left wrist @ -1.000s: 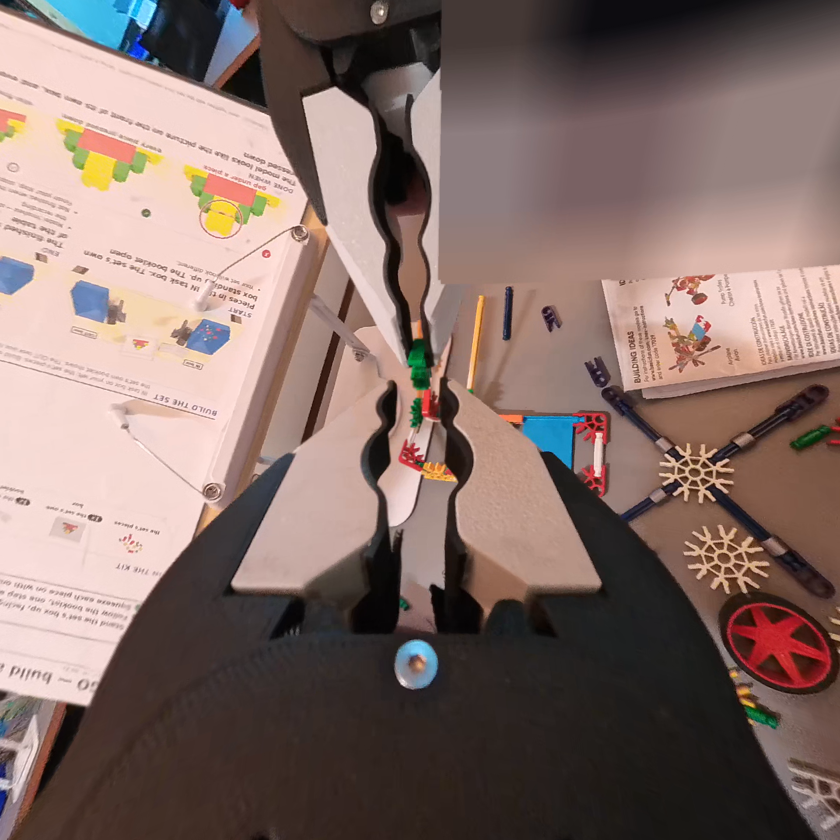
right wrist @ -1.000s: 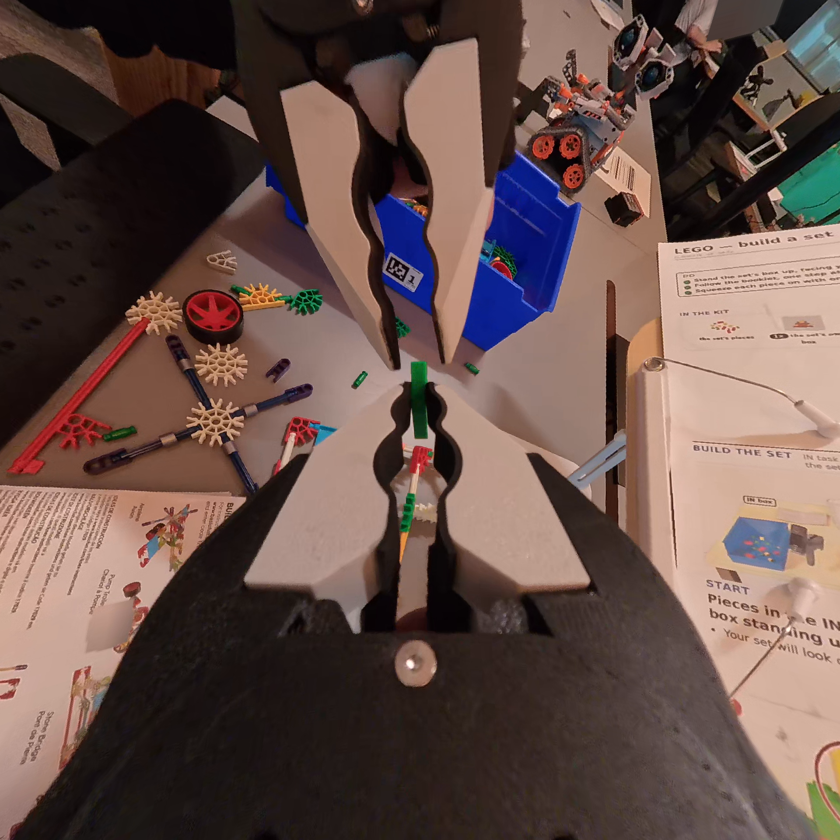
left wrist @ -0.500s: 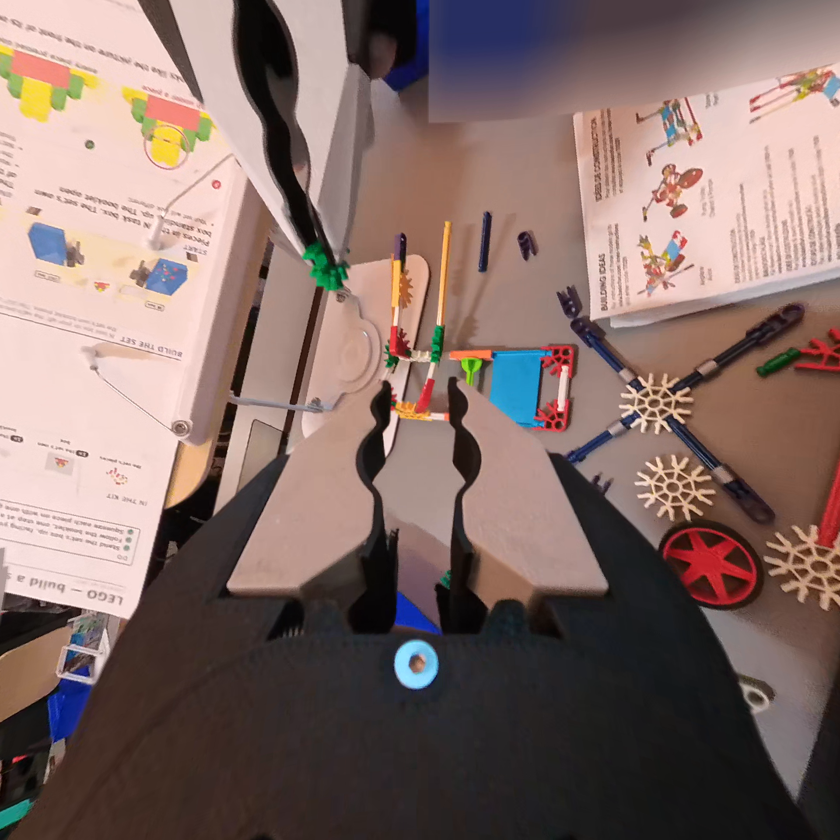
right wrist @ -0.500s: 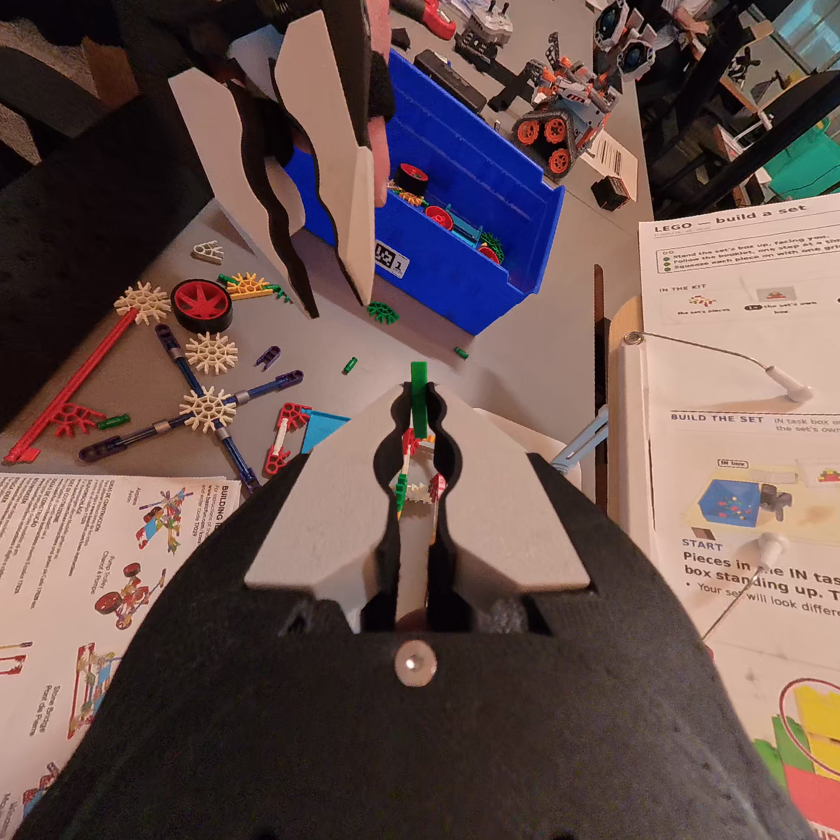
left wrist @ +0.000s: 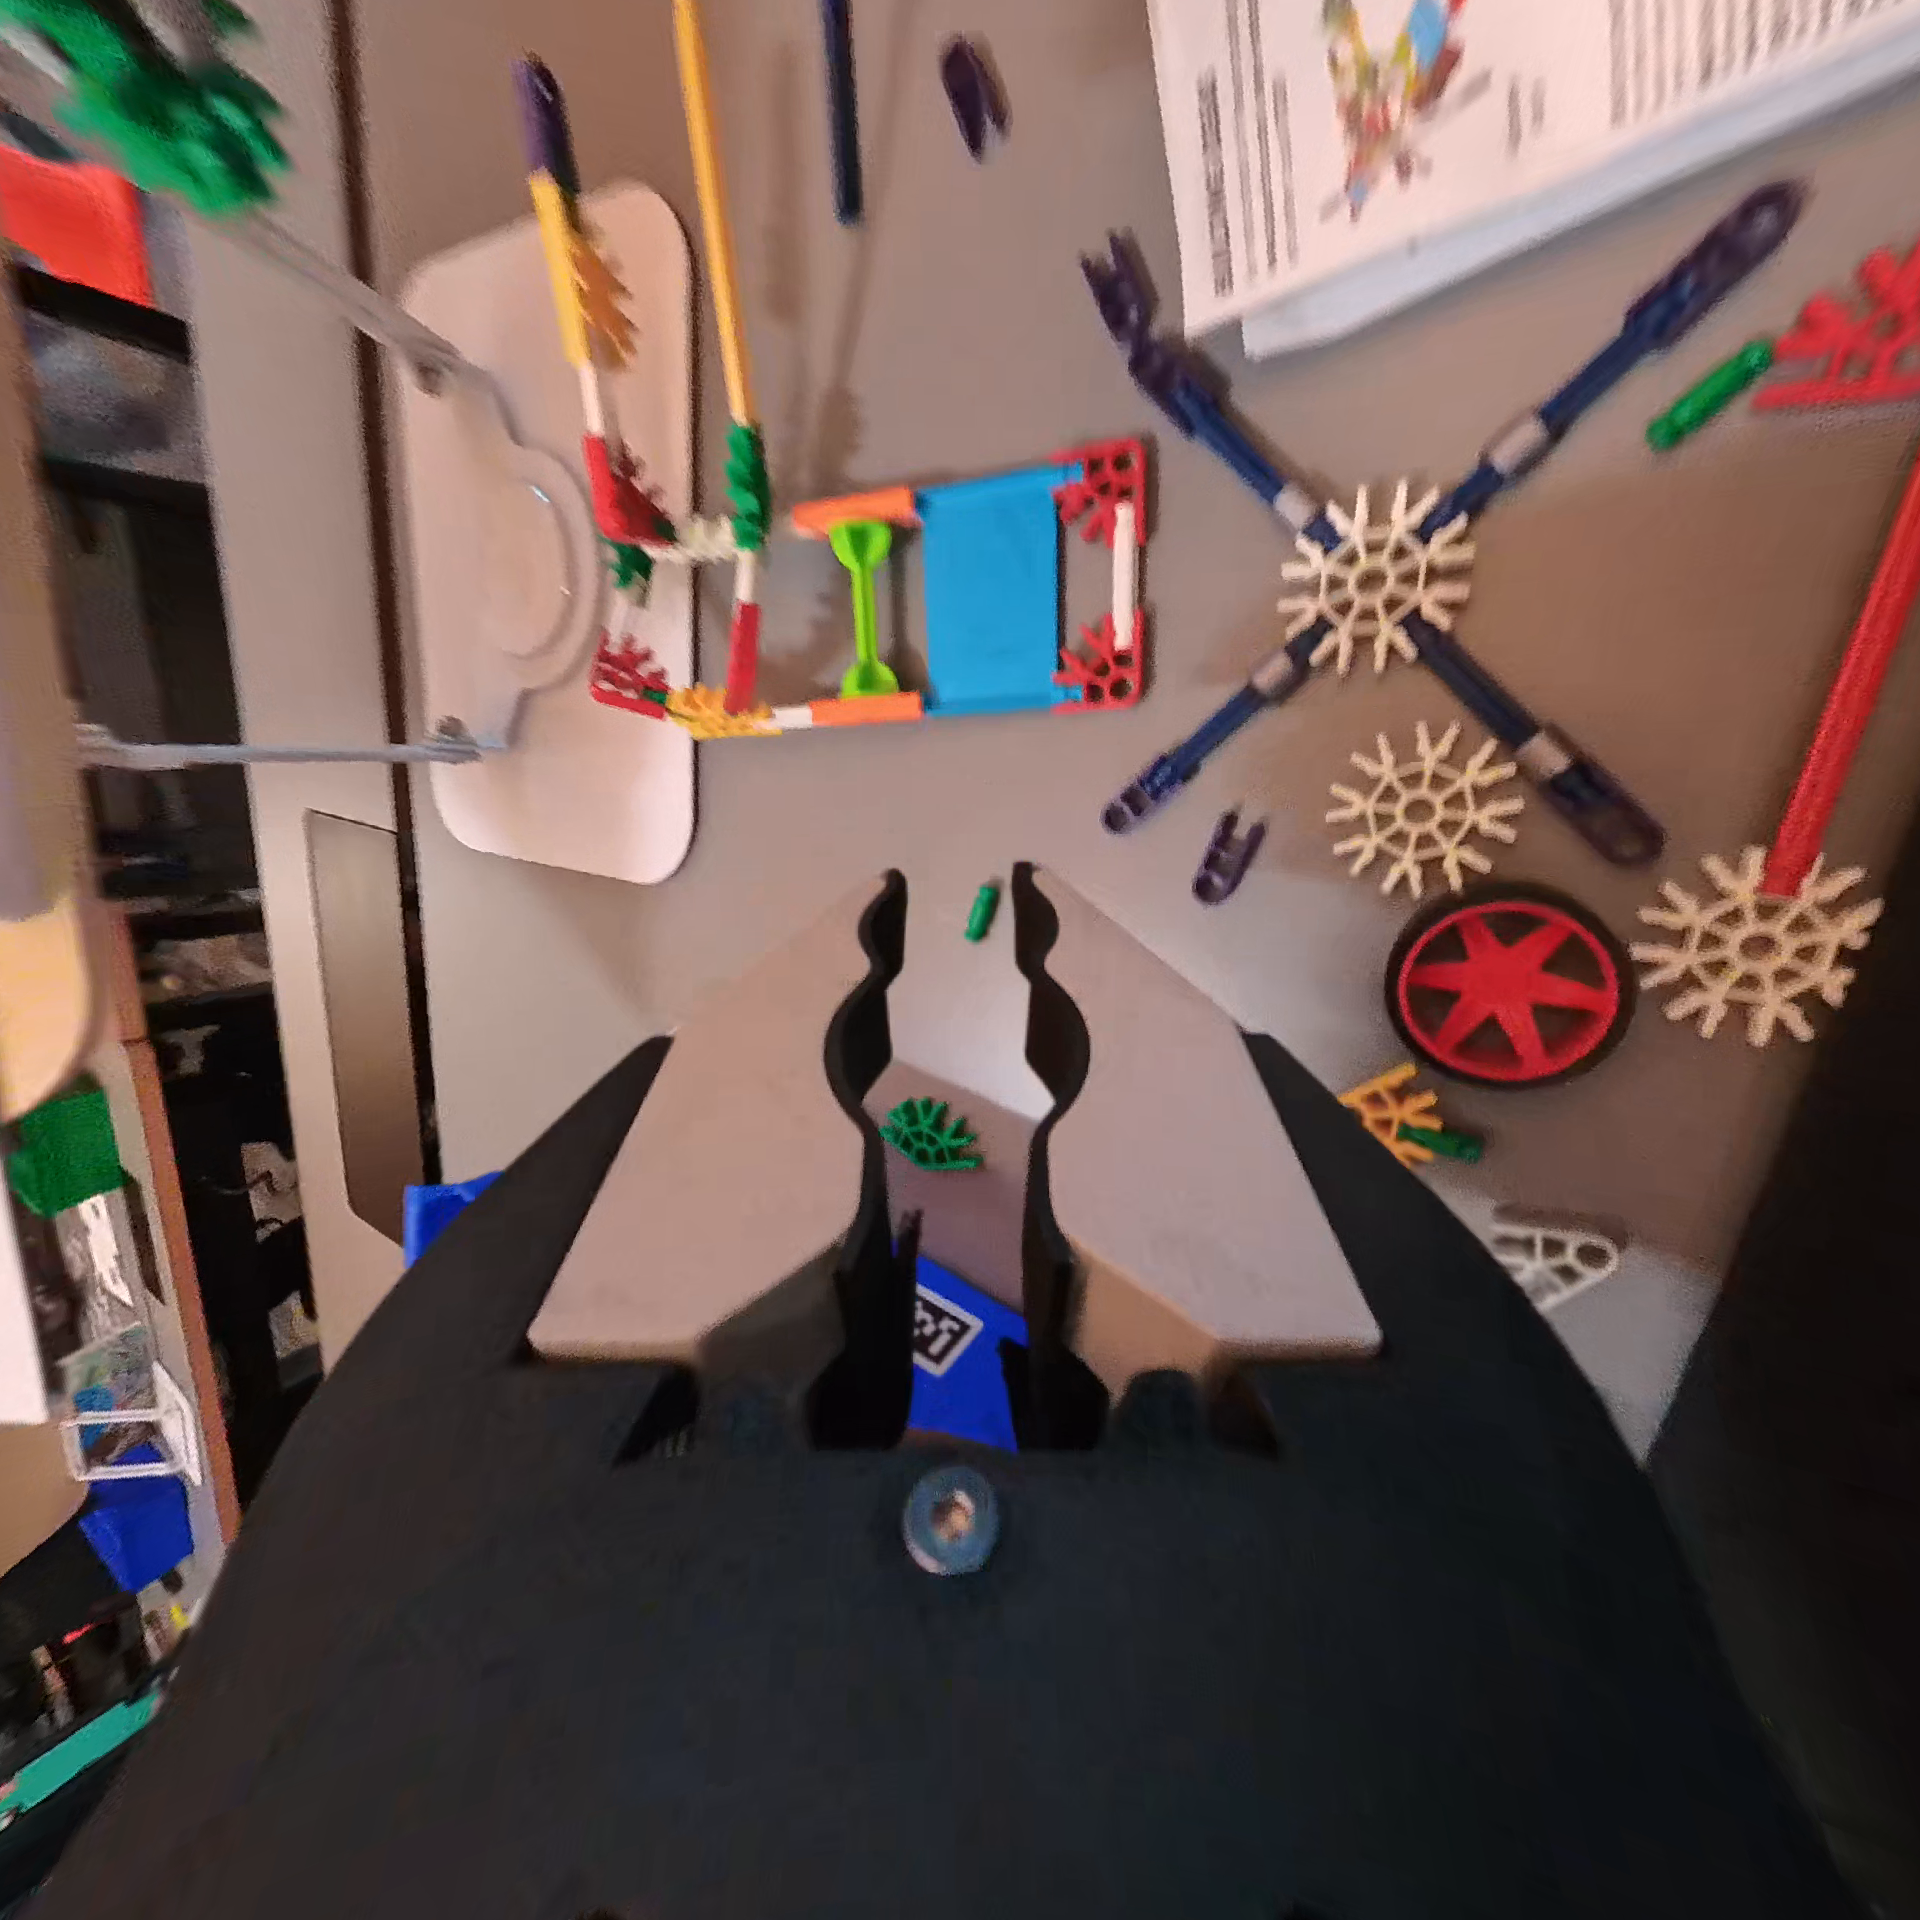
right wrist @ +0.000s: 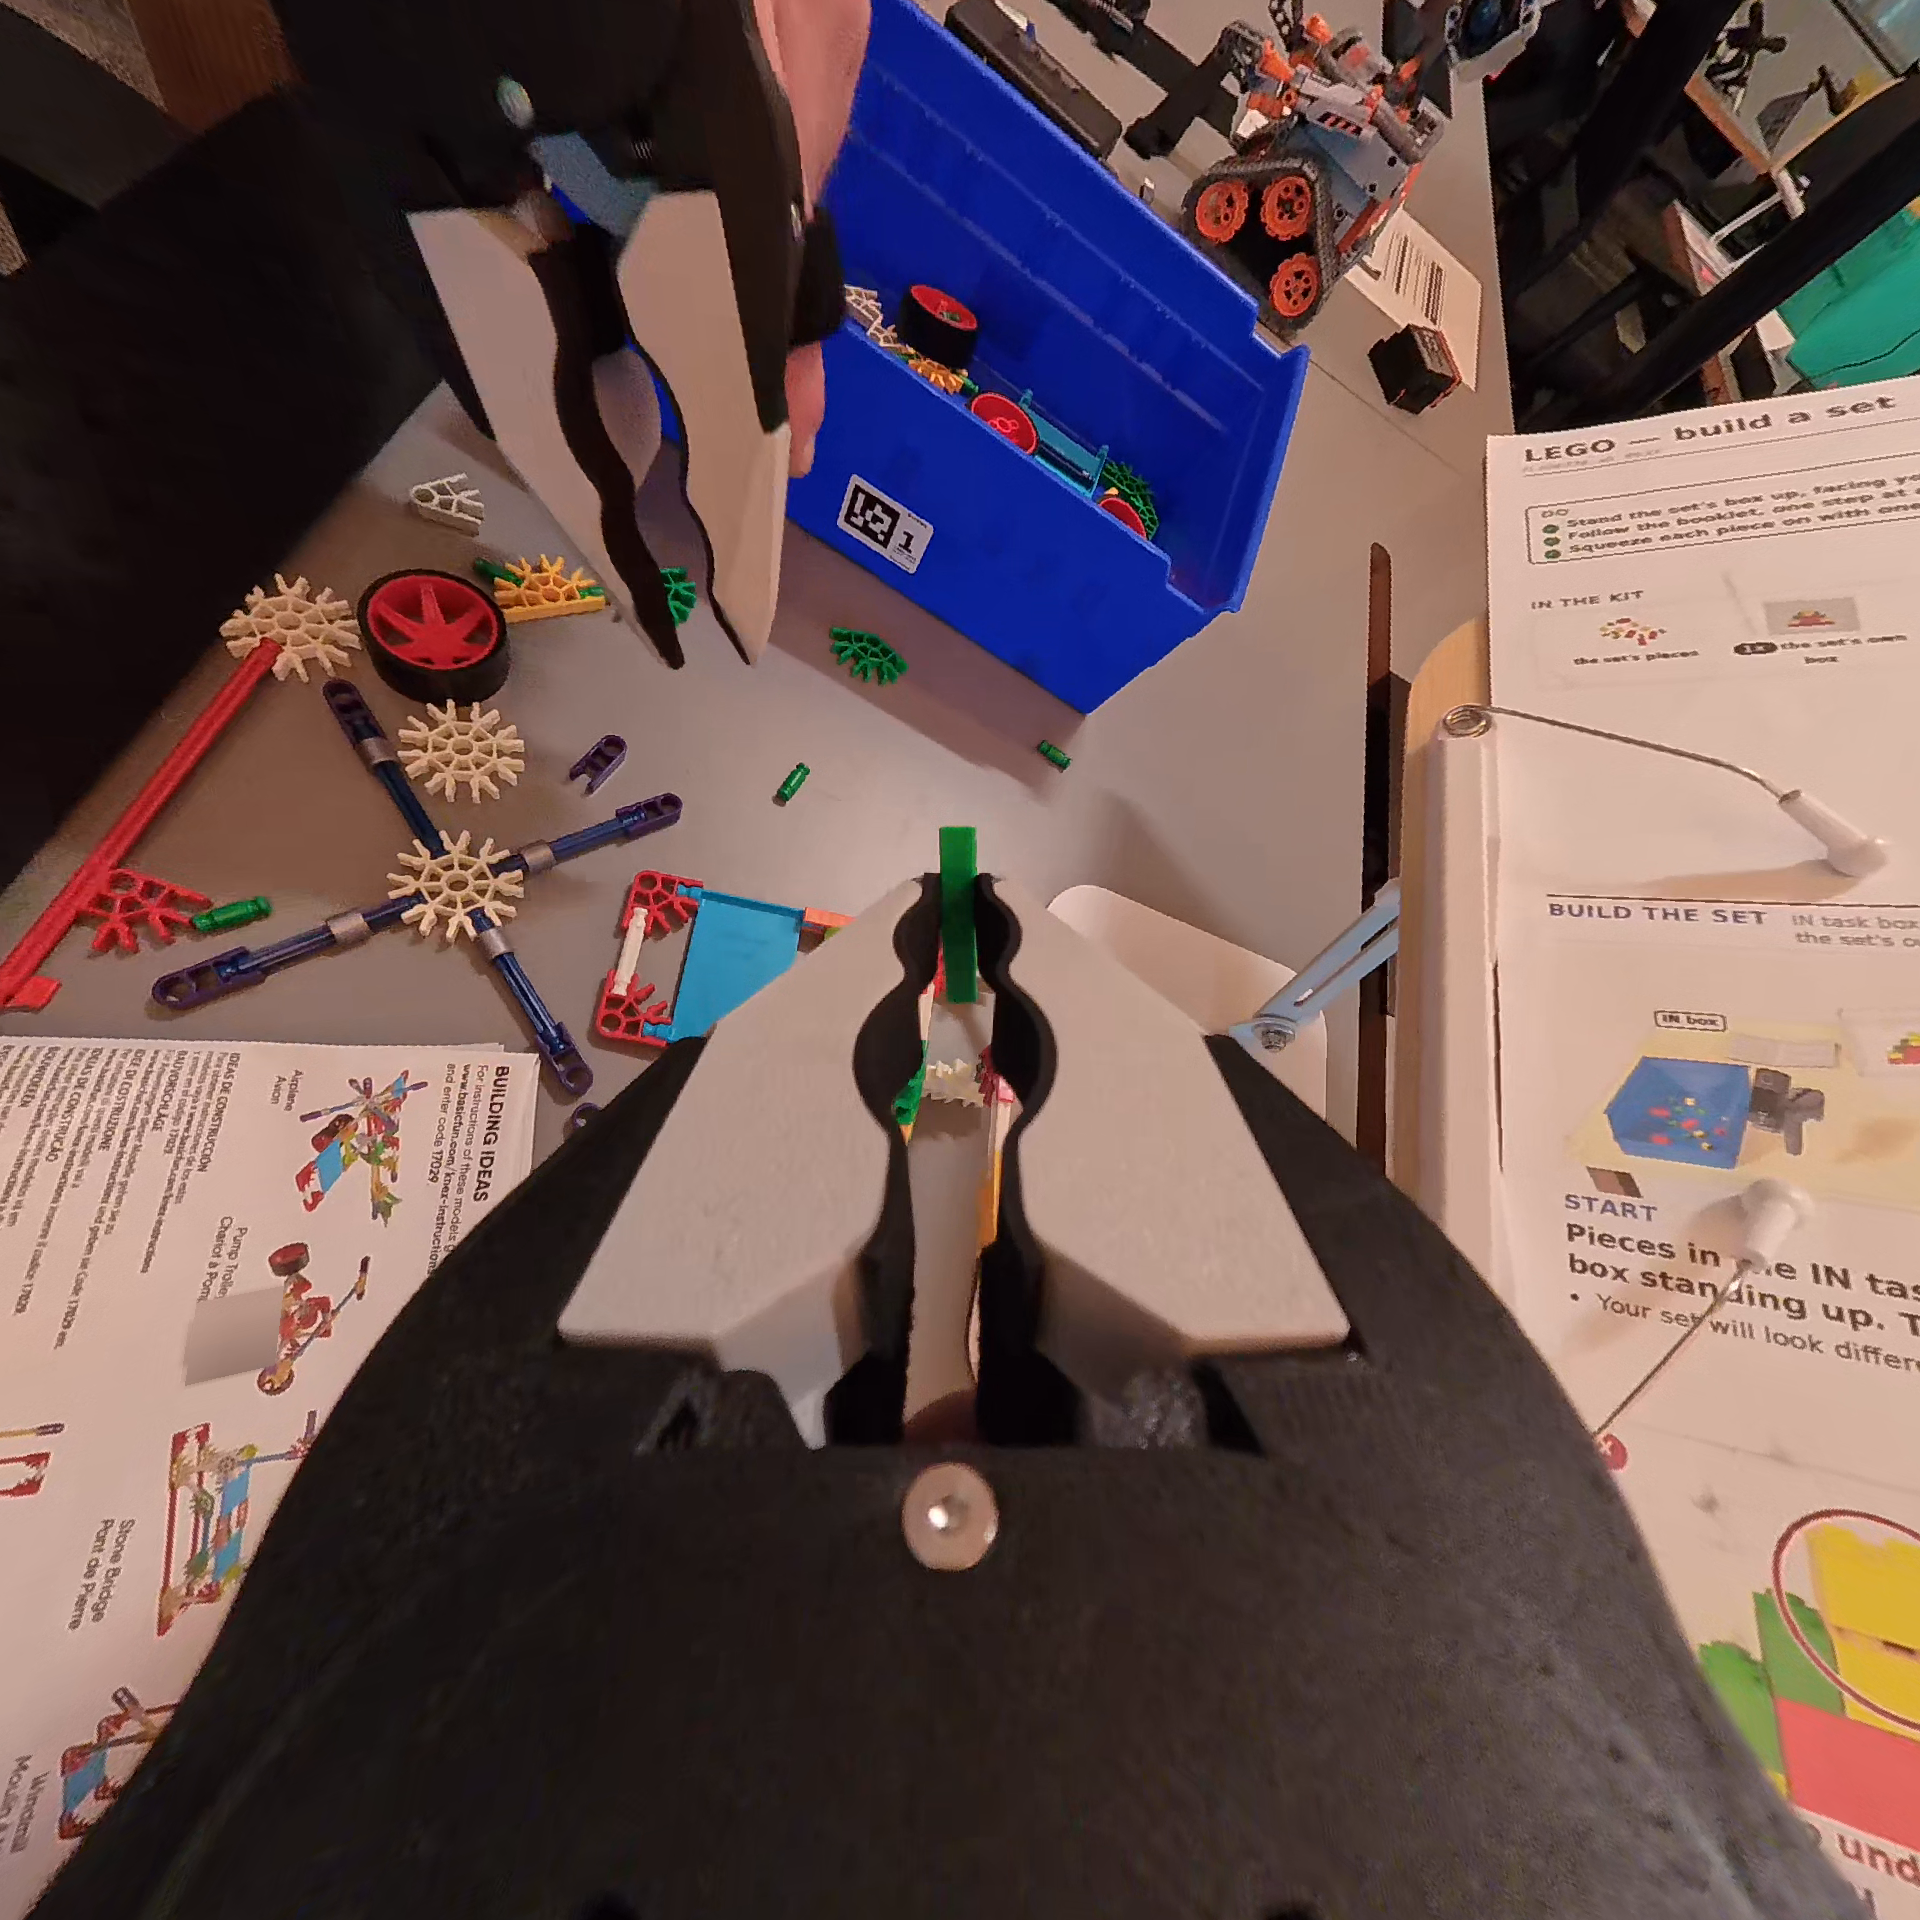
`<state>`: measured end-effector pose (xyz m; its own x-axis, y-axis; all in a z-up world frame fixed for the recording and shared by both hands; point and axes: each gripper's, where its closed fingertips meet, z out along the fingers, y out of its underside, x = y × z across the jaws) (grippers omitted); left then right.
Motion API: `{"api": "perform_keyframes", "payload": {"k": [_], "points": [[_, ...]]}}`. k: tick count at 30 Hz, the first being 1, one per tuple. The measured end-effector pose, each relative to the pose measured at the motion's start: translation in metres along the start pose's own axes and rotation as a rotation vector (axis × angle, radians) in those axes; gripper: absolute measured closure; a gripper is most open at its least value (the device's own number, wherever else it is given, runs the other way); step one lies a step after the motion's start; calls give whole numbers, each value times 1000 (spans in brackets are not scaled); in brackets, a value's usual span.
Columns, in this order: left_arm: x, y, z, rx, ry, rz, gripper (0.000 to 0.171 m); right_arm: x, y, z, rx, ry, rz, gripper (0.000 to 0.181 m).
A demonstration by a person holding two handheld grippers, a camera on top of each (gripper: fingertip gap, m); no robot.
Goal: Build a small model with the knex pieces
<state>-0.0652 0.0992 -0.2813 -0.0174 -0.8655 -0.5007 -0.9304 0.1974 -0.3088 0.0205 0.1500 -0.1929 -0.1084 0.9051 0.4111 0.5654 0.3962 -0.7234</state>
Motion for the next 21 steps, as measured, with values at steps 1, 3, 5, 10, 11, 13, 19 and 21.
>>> {"api": "perform_keyframes", "payload": {"k": [1,3,5,10,11,13,19,21], "points": [[2,6,4,-29,22,7,153,-1,0,0,-3,-2,-1,178],[6,14,9,-63,57,20,155,-2,1,2,-10,-7,-3,178],[7,17,13,-79,80,25,155,-3,3,3,-24,-14,-5,178],[2,36,37,-193,96,103,156,-10,9,12,-64,-42,-9,178],[1,40,42,-217,104,124,156,-11,10,13,-70,-47,-11,178],[1,47,53,-252,134,147,157,-13,12,15,-78,-55,-11,178],[3,53,67,-265,209,141,157,-17,18,19,-91,-88,11,178],[3,57,70,-281,220,141,157,-19,21,23,-100,-107,20,178]]}}
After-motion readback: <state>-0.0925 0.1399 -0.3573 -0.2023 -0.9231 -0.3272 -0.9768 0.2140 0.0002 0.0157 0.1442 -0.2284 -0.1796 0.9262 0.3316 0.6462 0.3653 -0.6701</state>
